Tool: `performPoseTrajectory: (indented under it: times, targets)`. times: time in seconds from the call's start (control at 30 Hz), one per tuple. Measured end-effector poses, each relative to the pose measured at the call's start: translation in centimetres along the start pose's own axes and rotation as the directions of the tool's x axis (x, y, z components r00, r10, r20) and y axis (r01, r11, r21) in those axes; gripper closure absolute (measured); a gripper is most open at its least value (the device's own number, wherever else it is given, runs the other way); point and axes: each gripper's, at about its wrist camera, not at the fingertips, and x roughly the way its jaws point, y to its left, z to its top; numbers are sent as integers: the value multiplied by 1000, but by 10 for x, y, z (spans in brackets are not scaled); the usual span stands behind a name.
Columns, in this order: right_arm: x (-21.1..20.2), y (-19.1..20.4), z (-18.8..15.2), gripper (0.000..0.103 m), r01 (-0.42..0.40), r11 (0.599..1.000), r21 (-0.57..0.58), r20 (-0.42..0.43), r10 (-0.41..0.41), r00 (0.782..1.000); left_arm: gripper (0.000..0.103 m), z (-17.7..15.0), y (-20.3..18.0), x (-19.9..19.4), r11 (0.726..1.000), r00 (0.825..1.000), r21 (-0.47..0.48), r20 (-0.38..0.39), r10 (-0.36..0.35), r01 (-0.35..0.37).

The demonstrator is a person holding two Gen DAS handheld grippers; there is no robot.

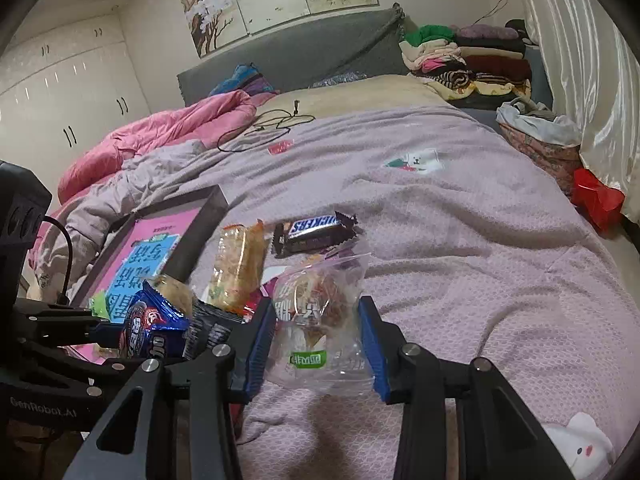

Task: Organize snacks
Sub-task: 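Grasp the blue biscuit pack with the left tool while the right grasps a bread-roll bag, then carry the biscuit pack with the left tool while the right carries the roll bag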

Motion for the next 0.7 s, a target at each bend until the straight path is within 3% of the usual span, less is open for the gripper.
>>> performPoseTrajectory:
  times: [0.7]
  targets:
    - [-22, 68, 8, 61, -101, 992, -80, 33, 104, 994, 50, -10, 37, -57, 998, 995, -64, 96, 21, -15]
